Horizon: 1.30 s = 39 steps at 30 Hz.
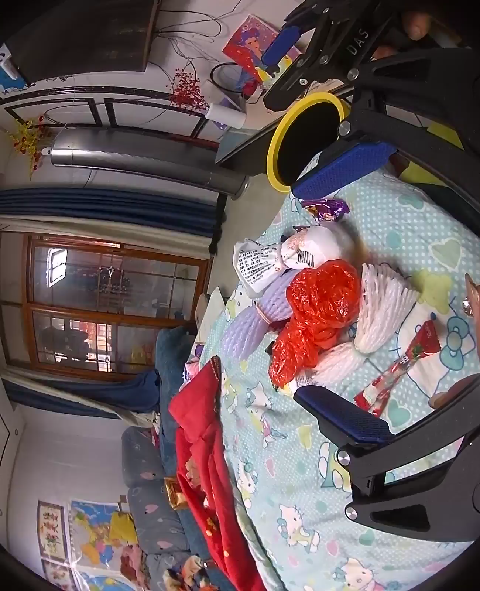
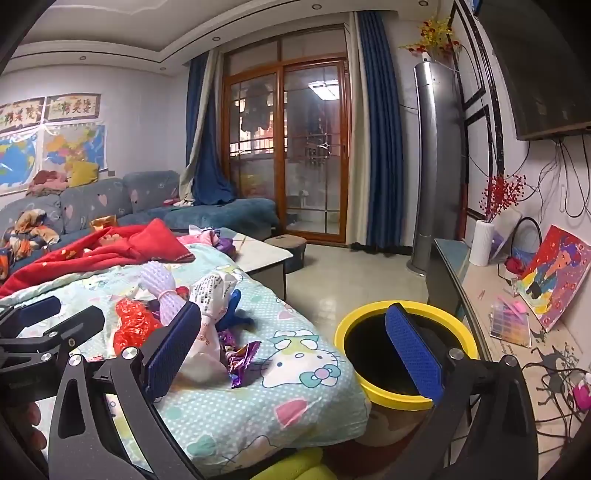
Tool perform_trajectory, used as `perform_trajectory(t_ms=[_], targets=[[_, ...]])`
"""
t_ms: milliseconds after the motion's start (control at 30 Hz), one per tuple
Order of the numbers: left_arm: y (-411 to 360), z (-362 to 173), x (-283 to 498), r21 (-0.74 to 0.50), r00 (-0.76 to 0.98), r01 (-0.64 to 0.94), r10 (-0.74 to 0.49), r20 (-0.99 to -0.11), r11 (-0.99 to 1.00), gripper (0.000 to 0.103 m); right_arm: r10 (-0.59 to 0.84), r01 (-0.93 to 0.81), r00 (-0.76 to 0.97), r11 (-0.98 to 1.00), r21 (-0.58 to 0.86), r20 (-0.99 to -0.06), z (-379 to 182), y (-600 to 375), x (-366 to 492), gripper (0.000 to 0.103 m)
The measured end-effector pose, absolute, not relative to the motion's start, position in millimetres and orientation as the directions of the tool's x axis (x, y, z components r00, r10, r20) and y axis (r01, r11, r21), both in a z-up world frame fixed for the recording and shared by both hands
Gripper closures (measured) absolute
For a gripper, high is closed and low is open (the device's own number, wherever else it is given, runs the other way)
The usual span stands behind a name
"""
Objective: Collect trash
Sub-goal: 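Move both tools toward the pile of trash on the bedspread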
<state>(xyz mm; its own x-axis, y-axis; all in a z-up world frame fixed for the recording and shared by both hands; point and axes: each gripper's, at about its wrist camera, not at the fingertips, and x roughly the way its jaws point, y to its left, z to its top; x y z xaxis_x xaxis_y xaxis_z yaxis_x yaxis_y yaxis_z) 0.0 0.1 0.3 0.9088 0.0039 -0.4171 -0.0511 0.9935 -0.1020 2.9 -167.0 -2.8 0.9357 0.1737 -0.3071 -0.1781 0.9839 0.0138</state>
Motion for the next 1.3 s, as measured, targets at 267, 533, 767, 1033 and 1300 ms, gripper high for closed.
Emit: perform_trajectory(t_ms=[267, 533, 767, 1033, 1300], targets=[[-3.0, 0.8, -3.9, -0.091, 0.913, -0.046, 0.005, -0.408, 0.995, 0.011, 0.171, -0.183, 0.936, 0.983, -0.008, -0.308, -3.2, -164.0, 2.8, 0.006], [0.4, 1.6, -3.4, -0.094, 0.918, -0.040, 0.000, -0.396, 0.995, 0.011, 0.178, -0.186, 0.935, 0.983, 0.005, -0.306, -4.2, -164.4, -2.2, 0.006], [0.6, 1.9, -3.8, -0.088, 0.918, -0.042, 0.003, -0.397, 0.995, 0.011, 0.179, -0.186, 0.933, 0.983, 0.007, -0.314, -5.2, -164.6, -1.8, 0.006], [0.5, 1.7, -3.3, -0.088, 0.918, -0.042, 0.004, -0.397, 0.995, 0.011, 0.177, -0.183, 0.931, 0.983, 0.010, -0.319, -6.2, -165.9, -0.4, 0.006], [-0.3, 2.7, -3.4, -0.084, 0.918, -0.042, 0.006, -0.396, 0.996, 0.011, 0.176, -0.182, 0.929, 0.983, 0.013, -0.325, -8.6, -166.9, 0.7, 0.006]])
